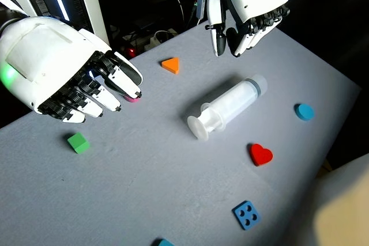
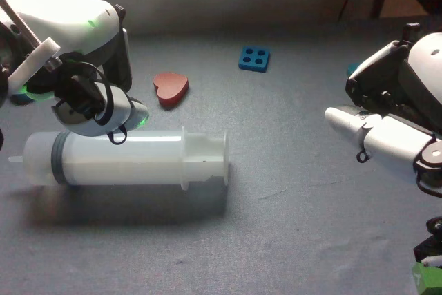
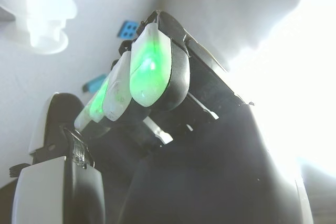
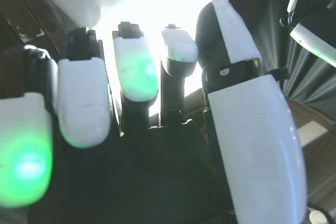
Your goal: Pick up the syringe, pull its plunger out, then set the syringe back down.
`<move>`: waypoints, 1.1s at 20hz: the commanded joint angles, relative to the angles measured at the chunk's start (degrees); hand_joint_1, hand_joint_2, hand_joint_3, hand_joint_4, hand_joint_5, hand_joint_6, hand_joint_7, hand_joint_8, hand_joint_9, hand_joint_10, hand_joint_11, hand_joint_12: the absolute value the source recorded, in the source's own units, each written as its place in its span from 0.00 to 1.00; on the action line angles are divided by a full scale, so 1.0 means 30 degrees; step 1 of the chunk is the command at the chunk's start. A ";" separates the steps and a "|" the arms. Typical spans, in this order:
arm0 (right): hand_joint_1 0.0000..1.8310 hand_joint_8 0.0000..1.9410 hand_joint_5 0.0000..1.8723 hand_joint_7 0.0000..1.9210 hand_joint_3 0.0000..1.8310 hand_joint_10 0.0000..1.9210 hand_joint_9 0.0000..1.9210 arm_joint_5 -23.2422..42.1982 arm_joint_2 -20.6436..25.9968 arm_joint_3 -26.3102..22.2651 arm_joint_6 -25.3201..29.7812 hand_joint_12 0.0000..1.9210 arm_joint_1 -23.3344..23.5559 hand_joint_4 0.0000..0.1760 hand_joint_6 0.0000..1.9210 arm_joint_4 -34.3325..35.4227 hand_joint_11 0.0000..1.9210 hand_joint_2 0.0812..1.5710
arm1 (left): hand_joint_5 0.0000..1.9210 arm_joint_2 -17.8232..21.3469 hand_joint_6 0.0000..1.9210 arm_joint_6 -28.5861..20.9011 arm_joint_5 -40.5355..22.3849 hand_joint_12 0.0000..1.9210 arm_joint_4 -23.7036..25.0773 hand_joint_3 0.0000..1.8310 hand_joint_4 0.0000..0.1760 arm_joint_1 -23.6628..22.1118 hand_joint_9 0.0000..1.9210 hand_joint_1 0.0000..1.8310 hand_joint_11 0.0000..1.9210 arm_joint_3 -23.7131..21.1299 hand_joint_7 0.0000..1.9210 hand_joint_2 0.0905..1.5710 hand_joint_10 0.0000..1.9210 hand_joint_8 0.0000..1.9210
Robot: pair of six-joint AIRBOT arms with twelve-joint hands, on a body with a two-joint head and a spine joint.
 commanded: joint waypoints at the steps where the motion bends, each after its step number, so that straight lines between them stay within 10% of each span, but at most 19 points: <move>1: 0.00 0.02 0.04 0.03 0.07 0.02 0.02 0.1219 0.0015 0.0077 0.0027 0.21 0.0054 0.00 0.02 -0.1569 0.00 0.54 | 0.06 -0.0005 0.03 0.0038 -0.0134 0.14 0.1504 0.06 0.00 -0.0169 0.00 0.05 0.00 -0.0079 0.03 0.69 0.02 0.02; 14: 0.00 0.00 0.05 0.06 0.00 0.00 0.04 0.1162 0.0009 0.0082 0.0027 0.20 -0.0076 0.00 0.00 -0.1576 0.00 0.60 | 0.06 -0.0360 0.00 -0.1371 -0.0054 0.12 0.3220 0.00 0.00 0.2216 0.01 0.04 0.00 -0.0100 0.02 0.73 0.00 0.00; 22: 0.00 0.00 0.04 0.04 0.00 0.00 0.02 0.0260 0.0011 0.0902 0.1326 0.15 -0.0458 0.00 0.00 -0.2699 0.00 0.60 | 0.07 -0.1592 0.00 -0.5430 0.1504 0.17 0.4607 0.00 0.00 0.4579 0.04 0.42 0.00 0.0150 0.06 0.57 0.00 0.00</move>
